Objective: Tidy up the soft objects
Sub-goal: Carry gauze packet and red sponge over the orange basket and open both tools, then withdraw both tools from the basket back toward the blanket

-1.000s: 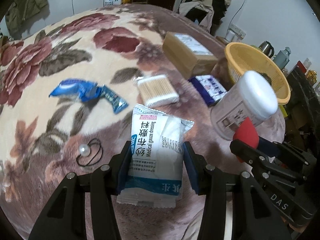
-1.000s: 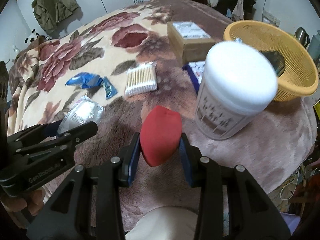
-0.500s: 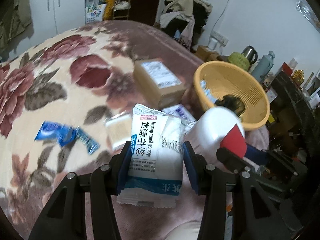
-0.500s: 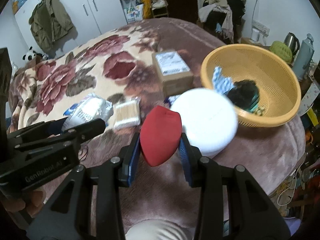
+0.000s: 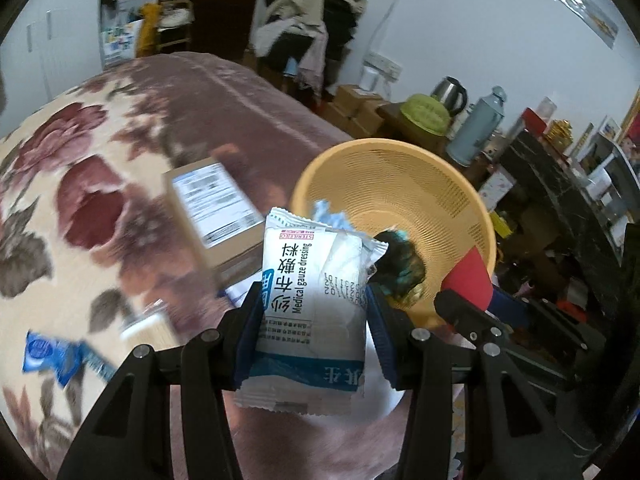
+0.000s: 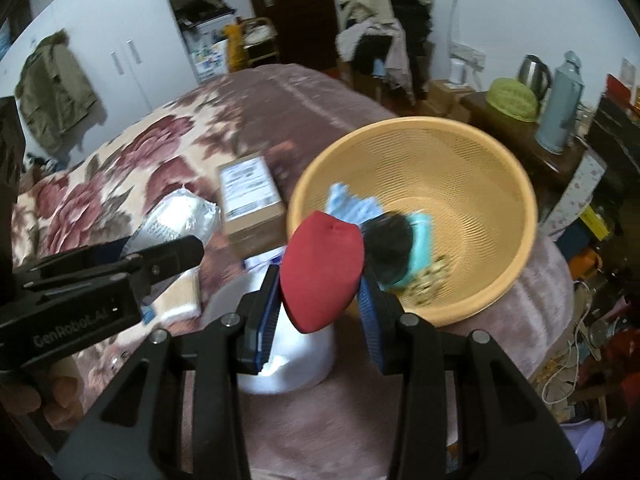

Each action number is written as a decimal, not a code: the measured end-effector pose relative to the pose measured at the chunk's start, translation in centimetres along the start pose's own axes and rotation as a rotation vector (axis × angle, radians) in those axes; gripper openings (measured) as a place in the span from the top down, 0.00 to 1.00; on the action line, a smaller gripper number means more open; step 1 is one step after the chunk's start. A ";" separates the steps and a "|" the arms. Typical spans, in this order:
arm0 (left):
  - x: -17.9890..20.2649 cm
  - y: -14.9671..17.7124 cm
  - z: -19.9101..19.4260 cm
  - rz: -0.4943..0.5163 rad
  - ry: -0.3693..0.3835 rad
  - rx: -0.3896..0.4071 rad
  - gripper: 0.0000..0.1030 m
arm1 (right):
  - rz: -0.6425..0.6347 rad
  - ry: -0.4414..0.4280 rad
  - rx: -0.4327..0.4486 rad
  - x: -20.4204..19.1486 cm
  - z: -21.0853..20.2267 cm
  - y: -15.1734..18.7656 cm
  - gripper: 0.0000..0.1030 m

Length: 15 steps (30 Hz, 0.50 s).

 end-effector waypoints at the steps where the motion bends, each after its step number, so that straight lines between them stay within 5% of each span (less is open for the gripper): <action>1: 0.4 -0.3 0.5 0.001 0.009 -0.003 0.51 | 0.010 0.014 0.001 0.8 0.2 -0.4 0.63; 9: 4.7 -3.1 5.4 -0.046 0.155 -0.050 0.49 | 0.073 0.113 0.008 5.8 1.7 -2.4 0.61; 13: 5.9 -3.9 6.9 -0.079 0.184 -0.028 0.15 | 0.088 0.160 0.004 7.7 2.3 -2.8 0.59; 15: 5.8 -3.9 6.6 -0.089 0.184 -0.011 0.07 | 0.111 0.176 0.002 8.6 2.3 -2.7 0.43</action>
Point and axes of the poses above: each gripper's, at about its wrist camera, not at the fingertips, and z roughly the way its jaws point, x to its right, y to its underside, the point moved 7 cm from there along z, roughly the way its jaws point, and after that the axes turned 4 degrees about x, right-handed, at the moved point
